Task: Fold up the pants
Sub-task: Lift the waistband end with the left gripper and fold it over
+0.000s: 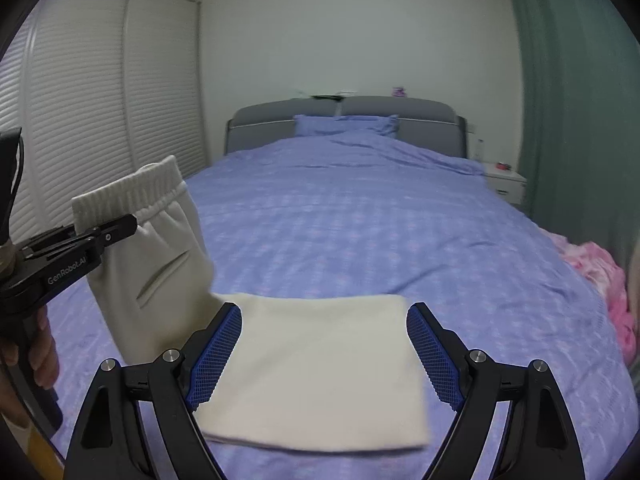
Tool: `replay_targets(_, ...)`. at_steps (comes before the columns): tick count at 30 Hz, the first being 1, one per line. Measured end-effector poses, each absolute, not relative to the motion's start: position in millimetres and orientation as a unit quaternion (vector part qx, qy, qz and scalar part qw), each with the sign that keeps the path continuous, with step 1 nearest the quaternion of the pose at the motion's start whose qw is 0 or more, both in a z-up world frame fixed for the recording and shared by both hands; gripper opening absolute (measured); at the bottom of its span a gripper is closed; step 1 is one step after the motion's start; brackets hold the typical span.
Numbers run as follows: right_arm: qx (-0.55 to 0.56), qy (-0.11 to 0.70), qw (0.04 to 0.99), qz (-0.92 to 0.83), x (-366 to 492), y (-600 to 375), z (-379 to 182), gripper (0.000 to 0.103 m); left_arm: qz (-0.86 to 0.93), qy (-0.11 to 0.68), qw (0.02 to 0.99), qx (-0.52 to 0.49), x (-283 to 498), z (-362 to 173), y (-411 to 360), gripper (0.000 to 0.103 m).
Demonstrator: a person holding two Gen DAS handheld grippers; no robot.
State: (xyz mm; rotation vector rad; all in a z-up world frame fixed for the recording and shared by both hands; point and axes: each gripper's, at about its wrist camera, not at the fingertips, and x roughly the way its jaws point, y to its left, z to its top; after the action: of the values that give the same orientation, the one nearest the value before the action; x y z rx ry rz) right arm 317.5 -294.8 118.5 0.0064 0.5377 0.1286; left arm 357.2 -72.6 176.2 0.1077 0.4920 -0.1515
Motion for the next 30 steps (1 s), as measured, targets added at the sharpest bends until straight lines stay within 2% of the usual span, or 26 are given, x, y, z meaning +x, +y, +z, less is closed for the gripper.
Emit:
replay_targets(8,0.043,0.317,0.947,0.006,333.9,-384.0,63.4,0.086,-0.137,0.314,0.934,0.097,379.2,96.7,-189.4,0.017)
replay_targets(18,0.079,0.375,0.923,-0.032,339.8,-441.4,-4.6,0.086,-0.181,0.388,0.895,0.123,394.7,17.9,-238.6,0.02)
replay_targets(21,0.078,0.385,0.919,-0.037,337.3,-441.9,-14.6,0.086,-0.213,0.4,0.885,0.108,386.0,17.5,-234.2,0.052)
replay_targets(22,0.077,0.384,0.919,-0.039,336.2,-440.9,-15.1,0.086,-0.218,0.4,0.884,0.1,383.9,19.4,-231.0,0.069)
replay_targets(23,0.075,0.381,0.921,-0.041,334.0,-439.6,-14.5,0.086,-0.219,0.394,0.888,0.089,380.2,24.6,-226.9,0.077)
replay_targets(27,0.069,0.364,0.928,-0.047,326.1,-432.8,-2.5,0.086,-0.215,0.367,0.902,0.073,361.9,49.0,-197.9,0.077)
replay_targets(30,0.071,0.347,0.935,-0.02,321.1,-421.8,11.8,0.086,-0.197,0.345,0.916,0.065,348.0,63.9,-158.0,0.082)
